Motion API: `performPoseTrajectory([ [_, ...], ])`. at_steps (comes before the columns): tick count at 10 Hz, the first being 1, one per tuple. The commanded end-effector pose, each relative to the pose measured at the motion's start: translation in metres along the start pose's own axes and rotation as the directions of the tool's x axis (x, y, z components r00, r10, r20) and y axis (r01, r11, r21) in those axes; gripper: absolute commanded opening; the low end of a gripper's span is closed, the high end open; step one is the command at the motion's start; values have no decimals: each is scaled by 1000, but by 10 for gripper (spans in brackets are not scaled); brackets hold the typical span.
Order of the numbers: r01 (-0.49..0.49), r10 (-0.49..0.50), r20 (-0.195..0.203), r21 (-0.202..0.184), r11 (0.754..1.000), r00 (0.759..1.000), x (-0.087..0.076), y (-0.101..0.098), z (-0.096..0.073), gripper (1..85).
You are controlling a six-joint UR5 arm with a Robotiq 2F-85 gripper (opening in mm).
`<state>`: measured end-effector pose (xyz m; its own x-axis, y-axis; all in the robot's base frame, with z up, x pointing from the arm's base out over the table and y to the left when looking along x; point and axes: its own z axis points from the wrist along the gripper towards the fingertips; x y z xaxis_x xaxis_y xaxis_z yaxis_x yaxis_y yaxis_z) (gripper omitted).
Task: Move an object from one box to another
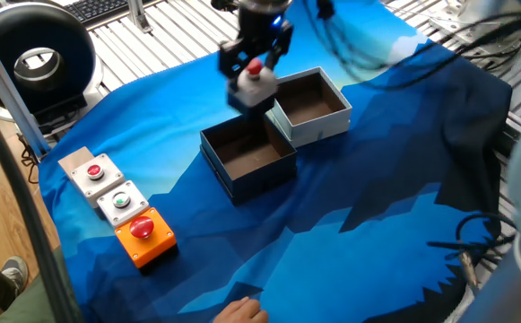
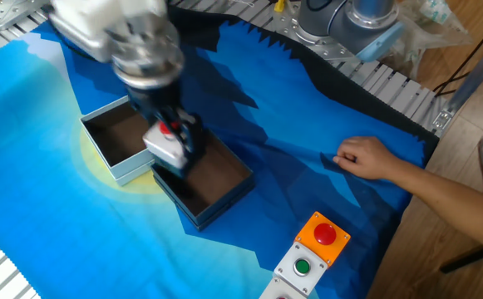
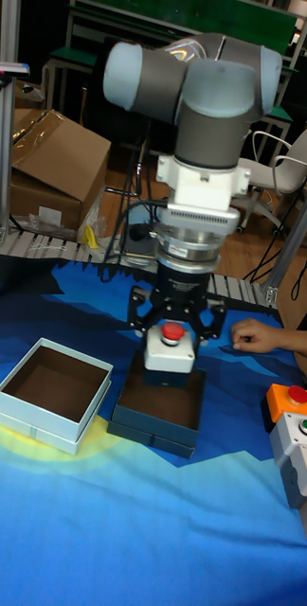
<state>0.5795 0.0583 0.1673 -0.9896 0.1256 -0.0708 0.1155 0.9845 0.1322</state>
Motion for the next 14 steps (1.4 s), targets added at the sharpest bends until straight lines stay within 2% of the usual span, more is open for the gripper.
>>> performPoseTrajectory([
  [1, -67, 67, 35, -18, 998, 997, -1, 24, 27, 10],
  [4, -65, 65, 51, -5, 998, 997, 4, 23, 50, 10],
  [9, -23, 22, 100, 7, 1000, 995, 9, 14, 82, 10],
  [10, -14, 13, 103, 6, 1000, 995, 11, 15, 85, 10],
  [11, 13, -13, 84, 5, 1000, 996, 16, 15, 86, 10],
  [13, 121, -121, 76, 14, 993, 990, 20, 11, 93, 287],
  [14, 146, -146, 82, 5, 989, 986, 21, 13, 99, 383],
])
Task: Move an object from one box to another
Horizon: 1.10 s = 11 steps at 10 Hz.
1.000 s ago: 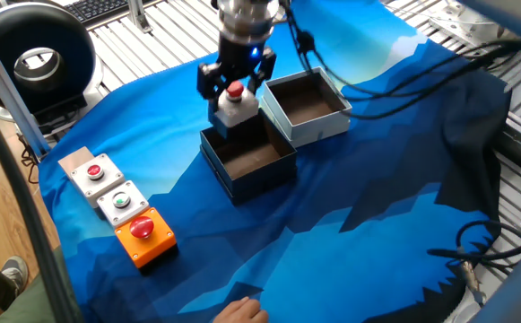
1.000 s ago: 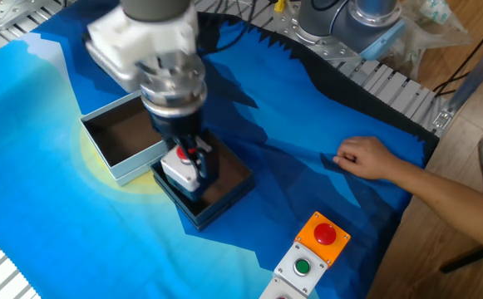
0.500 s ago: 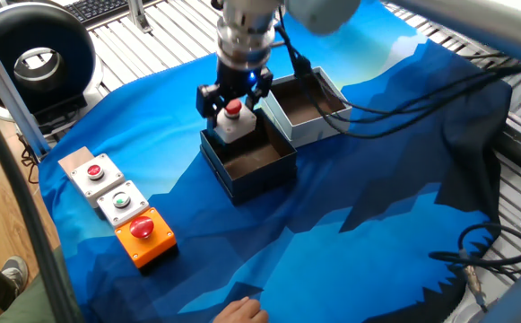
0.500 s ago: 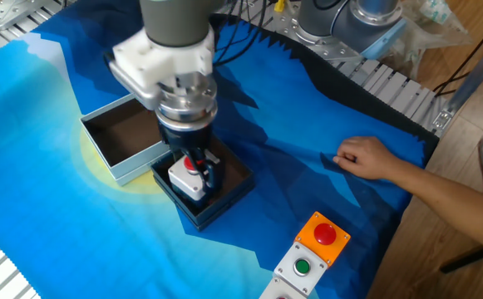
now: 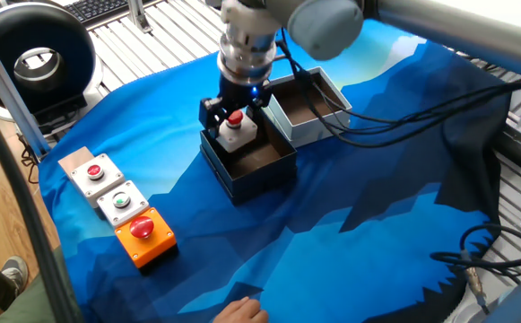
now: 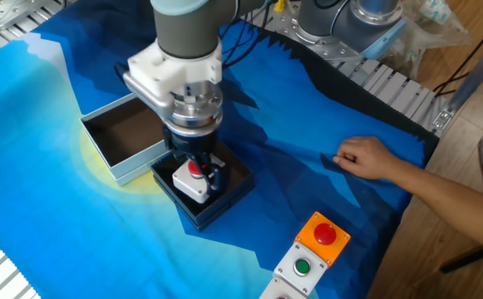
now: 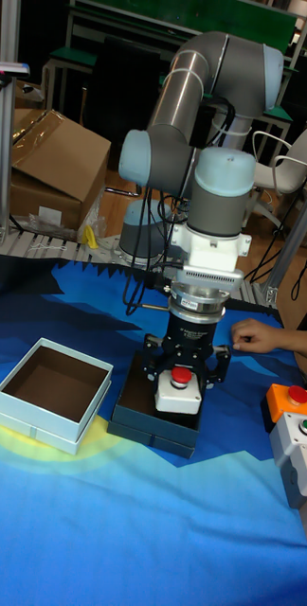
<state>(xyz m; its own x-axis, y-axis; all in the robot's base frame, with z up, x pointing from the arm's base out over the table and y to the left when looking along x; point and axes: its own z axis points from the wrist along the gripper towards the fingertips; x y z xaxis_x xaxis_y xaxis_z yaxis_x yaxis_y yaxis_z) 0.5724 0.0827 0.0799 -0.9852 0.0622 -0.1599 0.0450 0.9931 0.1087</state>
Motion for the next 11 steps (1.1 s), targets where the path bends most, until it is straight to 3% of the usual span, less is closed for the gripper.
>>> performPoseTrajectory([
  [1, 98, -98, 8, -9, 995, 995, 7, -1, 17, 463],
  [3, 147, -147, 1, -17, 989, 989, 11, 1, 24, 630],
  [5, 186, -187, -12, -19, 982, 982, 15, 0, 24, 730],
  [9, 208, -208, -23, -8, 978, 978, 16, -4, 23, 783],
  [11, 196, -196, -33, -1, 981, 980, 18, -6, 13, 780],
])
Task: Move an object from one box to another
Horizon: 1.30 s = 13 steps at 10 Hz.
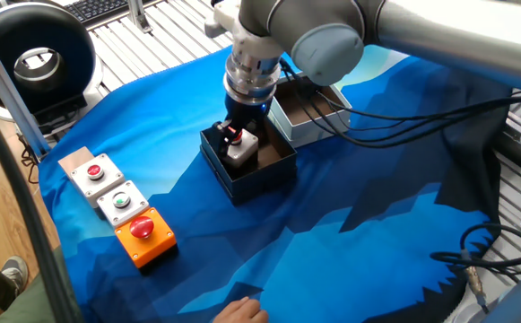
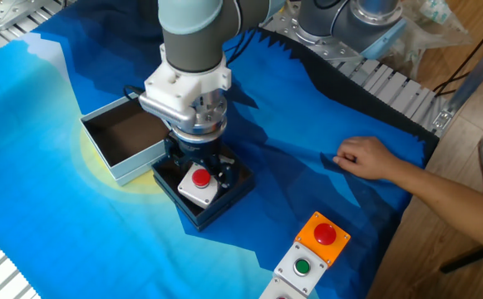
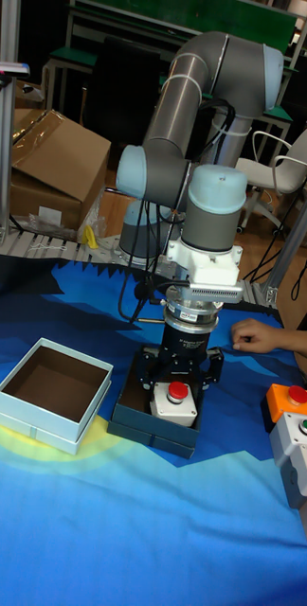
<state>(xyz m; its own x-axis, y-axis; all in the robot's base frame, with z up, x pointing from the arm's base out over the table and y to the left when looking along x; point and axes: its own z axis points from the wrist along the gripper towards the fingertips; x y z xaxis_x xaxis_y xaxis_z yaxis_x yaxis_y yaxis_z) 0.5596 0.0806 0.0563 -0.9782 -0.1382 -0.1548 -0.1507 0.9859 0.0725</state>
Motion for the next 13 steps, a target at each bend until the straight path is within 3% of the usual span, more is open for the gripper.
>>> performPoseTrajectory([
  [1, -6, 6, -16, -8, 1000, 1000, 4, 0, -18, 777],
  [4, -69, 69, -38, -10, 998, 997, 4, -7, -54, 657],
  [5, -113, 113, -39, -5, 994, 993, -2, -10, -63, 527],
  [7, -142, 141, -68, 0, 990, 988, -9, -20, -88, 413],
  [8, -147, 147, -87, 5, 989, 985, -15, -34, -103, 337],
  [9, -156, 159, -94, 41, 987, 983, -19, -56, -114, 267],
  [10, -213, 217, -64, 62, 975, 974, -28, -68, -120, 10],
  [12, -234, 236, -25, 67, 970, 971, -39, -93, -136, 10],
  [13, -185, 187, -14, 106, 977, 982, -43, -116, -145, 10],
])
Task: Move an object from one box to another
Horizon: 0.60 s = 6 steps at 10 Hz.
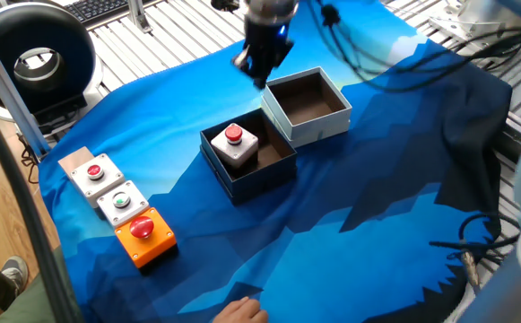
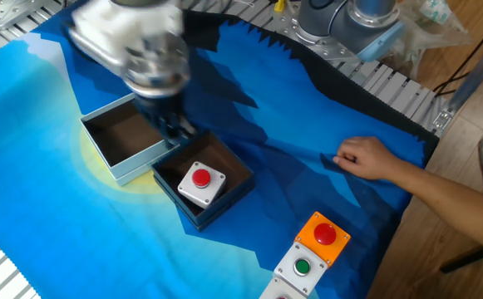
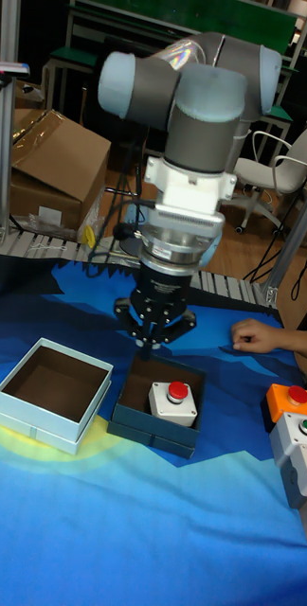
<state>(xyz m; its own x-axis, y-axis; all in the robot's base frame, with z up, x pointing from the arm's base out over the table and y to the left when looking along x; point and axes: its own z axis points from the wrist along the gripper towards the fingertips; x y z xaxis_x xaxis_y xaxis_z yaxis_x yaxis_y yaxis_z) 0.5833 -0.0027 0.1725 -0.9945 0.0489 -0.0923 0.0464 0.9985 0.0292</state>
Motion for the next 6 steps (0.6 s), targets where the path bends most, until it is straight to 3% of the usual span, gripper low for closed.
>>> performPoseTrajectory([
  [1, 12, -11, -15, 55, 998, 1000, -14, -57, -31, 10],
  [2, 27, -25, -49, 42, 999, 999, -11, -75, -34, 10],
  [3, 77, -75, -45, 33, 996, 996, -15, -92, -31, 70],
  [4, 61, -60, -45, 26, 998, 997, -16, -98, -27, 67],
  [5, -18, 18, -29, -16, 1000, 999, -21, -92, -24, 10],
  [6, -42, 43, -21, 23, 999, 999, -23, -108, -23, 10],
])
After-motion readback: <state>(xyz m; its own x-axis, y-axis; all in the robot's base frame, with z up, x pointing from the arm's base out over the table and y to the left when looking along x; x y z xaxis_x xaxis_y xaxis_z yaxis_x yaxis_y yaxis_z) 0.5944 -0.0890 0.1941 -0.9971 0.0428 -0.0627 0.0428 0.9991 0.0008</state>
